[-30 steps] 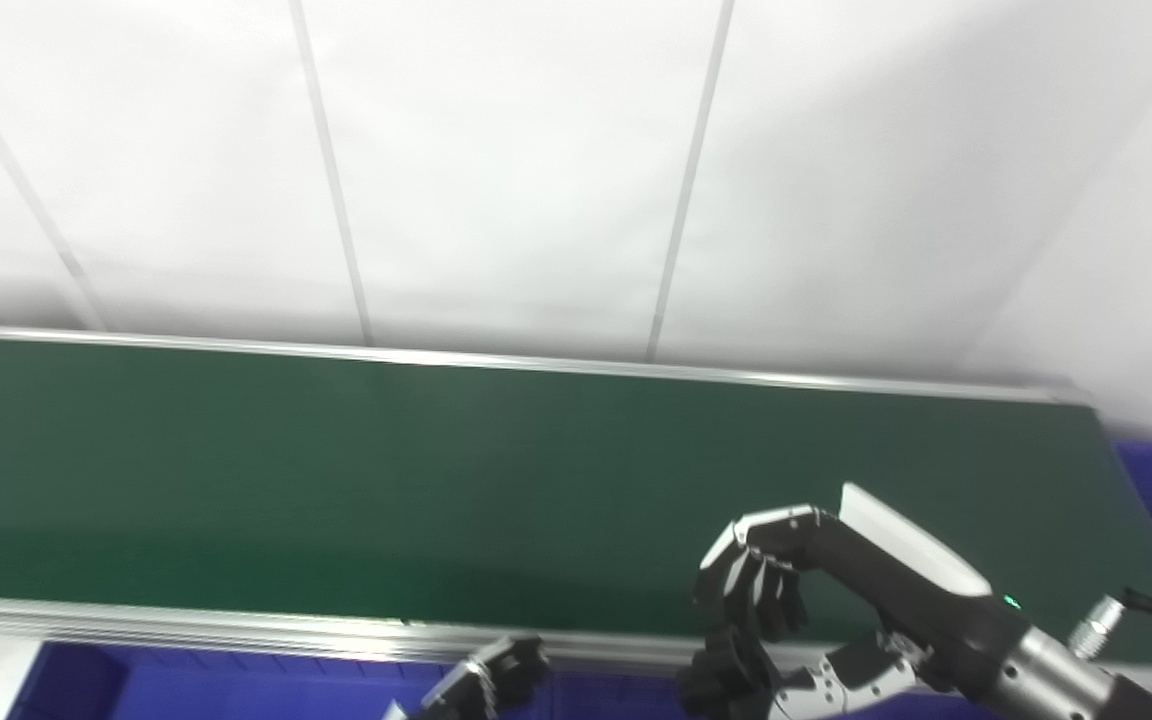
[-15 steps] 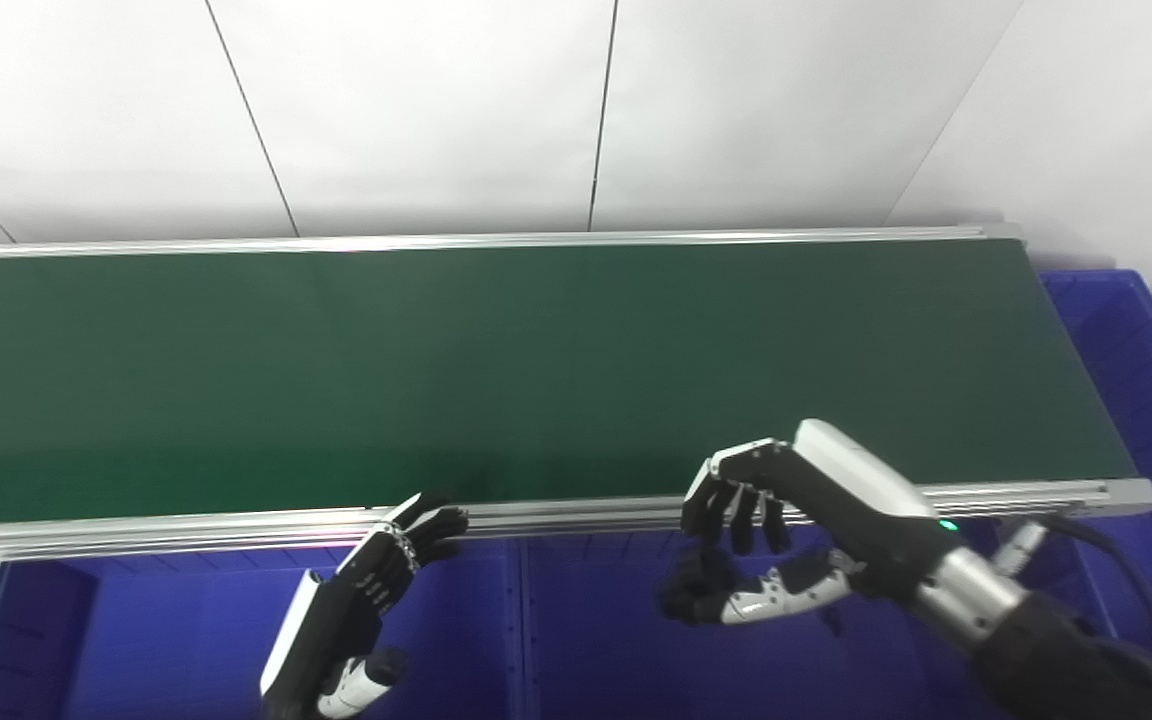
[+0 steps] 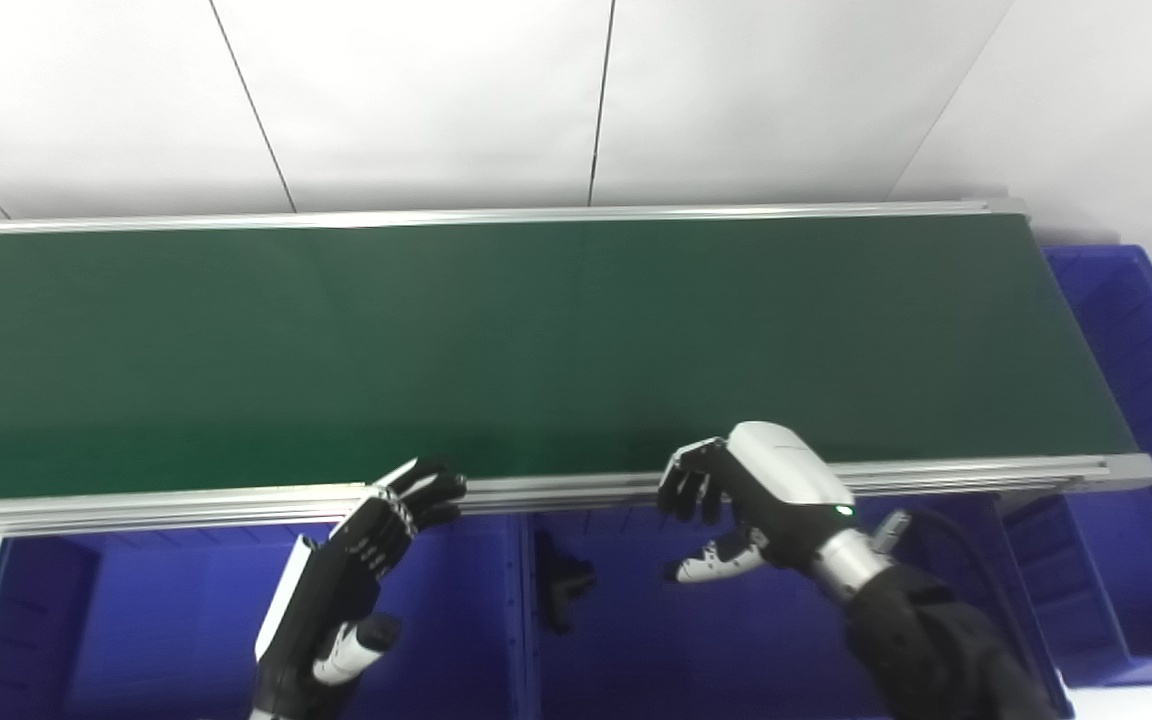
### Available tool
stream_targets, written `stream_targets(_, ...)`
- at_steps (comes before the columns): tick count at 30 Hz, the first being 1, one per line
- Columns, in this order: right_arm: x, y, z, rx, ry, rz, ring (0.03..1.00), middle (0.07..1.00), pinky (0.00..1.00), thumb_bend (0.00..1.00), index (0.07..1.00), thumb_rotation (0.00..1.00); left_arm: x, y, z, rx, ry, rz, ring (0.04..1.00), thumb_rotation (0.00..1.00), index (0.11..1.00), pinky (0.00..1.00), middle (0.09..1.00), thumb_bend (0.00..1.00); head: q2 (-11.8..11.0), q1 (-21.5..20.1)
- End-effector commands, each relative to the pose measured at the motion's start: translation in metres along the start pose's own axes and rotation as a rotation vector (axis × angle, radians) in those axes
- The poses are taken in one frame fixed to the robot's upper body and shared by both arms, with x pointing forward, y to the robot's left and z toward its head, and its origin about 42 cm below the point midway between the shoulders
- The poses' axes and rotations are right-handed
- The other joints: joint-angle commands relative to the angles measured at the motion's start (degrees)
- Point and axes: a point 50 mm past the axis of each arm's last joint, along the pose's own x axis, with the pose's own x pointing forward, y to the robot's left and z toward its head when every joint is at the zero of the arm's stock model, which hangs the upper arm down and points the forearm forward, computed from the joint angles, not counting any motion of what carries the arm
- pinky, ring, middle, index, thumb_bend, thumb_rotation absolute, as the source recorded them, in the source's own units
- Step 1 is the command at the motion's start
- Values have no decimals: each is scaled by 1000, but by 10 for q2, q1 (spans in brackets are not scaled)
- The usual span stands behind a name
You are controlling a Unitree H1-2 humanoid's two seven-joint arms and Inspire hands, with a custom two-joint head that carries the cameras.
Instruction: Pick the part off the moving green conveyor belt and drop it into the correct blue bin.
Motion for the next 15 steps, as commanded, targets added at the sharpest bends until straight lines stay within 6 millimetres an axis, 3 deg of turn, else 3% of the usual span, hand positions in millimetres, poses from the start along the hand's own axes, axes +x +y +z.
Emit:
stream_targets(1, 7, 3, 3, -106, 22, 99, 499, 590, 368, 697, 611, 185, -2, -3, 9, -3, -34, -12, 813, 782, 828, 787, 794, 896, 0, 0)
stream_targets(2, 7, 5, 3, -133, 40, 140, 661, 743, 535, 877, 724, 390, -2, -4, 9, -6, -36, -10, 814, 776, 826, 782, 793, 897, -1, -2)
stream_targets(3, 6, 5, 4, -149, 54, 161, 736, 813, 638, 938, 771, 484, -2, -5, 10, -4, -35, -10, 815, 773, 824, 780, 792, 898, -2, -2)
stream_targets(5, 3, 2, 7, -171, 59, 145, 844, 888, 804, 985, 830, 685, -2, -4, 9, -3, -38, -12, 813, 779, 823, 777, 791, 902, -6, -2)
stream_targets(7, -1, -4, 10, -178, 44, 102, 864, 894, 893, 998, 835, 794, -1, -4, 8, -6, -40, -13, 815, 773, 826, 777, 796, 891, -9, -2)
stream_targets(10, -6, -12, 14, -124, 2, 49, 797, 834, 789, 1000, 806, 831, 0, -3, 8, 0, -38, -15, 810, 781, 825, 772, 796, 903, -5, 7)
stream_targets(11, -10, -17, 17, -82, -23, 32, 765, 810, 694, 1000, 794, 842, 0, -3, 8, 1, -38, -17, 810, 787, 826, 770, 797, 902, -5, 8)
stream_targets(13, -27, -31, 26, 85, -121, -12, 669, 733, 548, 995, 758, 869, 0, -3, 9, -4, -30, -18, 807, 787, 821, 772, 794, 903, -7, 15)
stream_targets(15, -48, -42, 35, 285, -227, -7, 643, 709, 525, 965, 751, 888, 0, -2, 7, 4, -40, -22, 805, 789, 820, 770, 796, 896, -8, 28)
